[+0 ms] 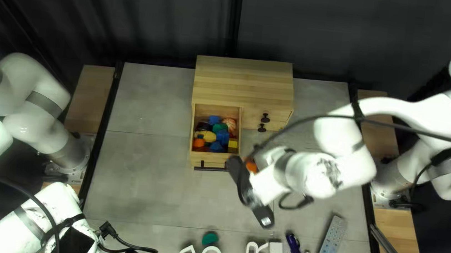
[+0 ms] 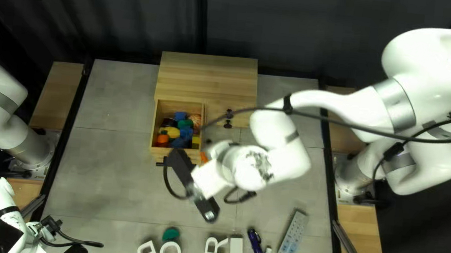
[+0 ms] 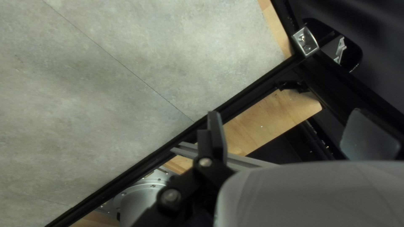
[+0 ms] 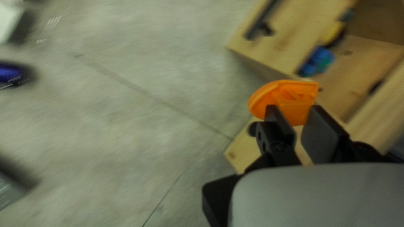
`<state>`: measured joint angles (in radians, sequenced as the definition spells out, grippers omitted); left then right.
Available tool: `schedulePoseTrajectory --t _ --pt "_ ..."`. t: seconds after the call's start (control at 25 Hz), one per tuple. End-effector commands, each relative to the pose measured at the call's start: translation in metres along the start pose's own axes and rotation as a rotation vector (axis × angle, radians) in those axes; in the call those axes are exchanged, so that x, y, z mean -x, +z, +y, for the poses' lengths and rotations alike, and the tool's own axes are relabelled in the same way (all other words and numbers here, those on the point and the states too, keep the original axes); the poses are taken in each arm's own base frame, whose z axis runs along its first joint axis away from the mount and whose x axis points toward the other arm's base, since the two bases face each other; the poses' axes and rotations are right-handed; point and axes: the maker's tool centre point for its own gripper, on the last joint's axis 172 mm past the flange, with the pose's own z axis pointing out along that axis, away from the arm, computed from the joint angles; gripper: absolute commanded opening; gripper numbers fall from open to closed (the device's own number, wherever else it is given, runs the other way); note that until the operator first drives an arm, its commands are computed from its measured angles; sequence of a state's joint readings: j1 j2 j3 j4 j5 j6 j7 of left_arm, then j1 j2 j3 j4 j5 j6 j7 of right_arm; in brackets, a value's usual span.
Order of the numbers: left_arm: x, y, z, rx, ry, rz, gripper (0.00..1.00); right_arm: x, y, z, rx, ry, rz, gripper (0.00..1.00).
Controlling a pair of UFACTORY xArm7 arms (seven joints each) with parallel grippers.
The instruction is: Open drawers and place objects into drawer and close
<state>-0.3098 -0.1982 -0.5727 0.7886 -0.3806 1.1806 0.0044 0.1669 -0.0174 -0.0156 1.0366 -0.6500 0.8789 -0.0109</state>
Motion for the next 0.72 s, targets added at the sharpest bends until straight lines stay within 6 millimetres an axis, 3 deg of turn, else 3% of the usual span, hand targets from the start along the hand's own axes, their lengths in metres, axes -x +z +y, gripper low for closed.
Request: schedulePoseTrajectory --t 0.04,0.12,0.16,0.2,0.24,0.4,0.52,0.6,0.72 --pt "0.000 0.000 0.000 0.000 0.000 0.000 1.00 -0.017 0.026 0.034 0.023 0.084 0.010 0.00" --pt "0.000 0.000 0.000 0.000 0.000 0.000 1.00 -0.026 0.034 0.037 0.017 0.097 0.011 0.00" --pt "0.000 0.000 0.000 0.000 0.000 0.000 1.00 -0.029 0.037 0.037 0.013 0.103 0.012 0.35" --pt "0.000 0.000 0.000 0.000 0.000 0.000 1.00 -0.029 0.038 0.037 0.011 0.105 0.012 0.89" --pt "0.000 0.000 0.000 0.000 0.000 0.000 1.00 -0.031 0.041 0.035 0.007 0.112 0.015 1.00" --pt "0.000 0.000 0.000 0.000 0.000 0.000 1.00 -0.026 0.043 0.022 -0.003 0.137 0.013 1.00" --pt "0.000 0.000 0.000 0.000 0.000 0.000 1.00 -0.021 0.032 0.007 -0.019 0.167 -0.036 1.00" --pt "0.000 0.000 0.000 0.000 0.000 0.000 1.00 -0.020 0.020 -0.008 -0.031 0.186 -0.083 1.00" --pt "0.000 0.000 0.000 0.000 0.000 0.000 1.00 -0.015 -0.001 -0.051 -0.068 0.218 -0.179 1.00"
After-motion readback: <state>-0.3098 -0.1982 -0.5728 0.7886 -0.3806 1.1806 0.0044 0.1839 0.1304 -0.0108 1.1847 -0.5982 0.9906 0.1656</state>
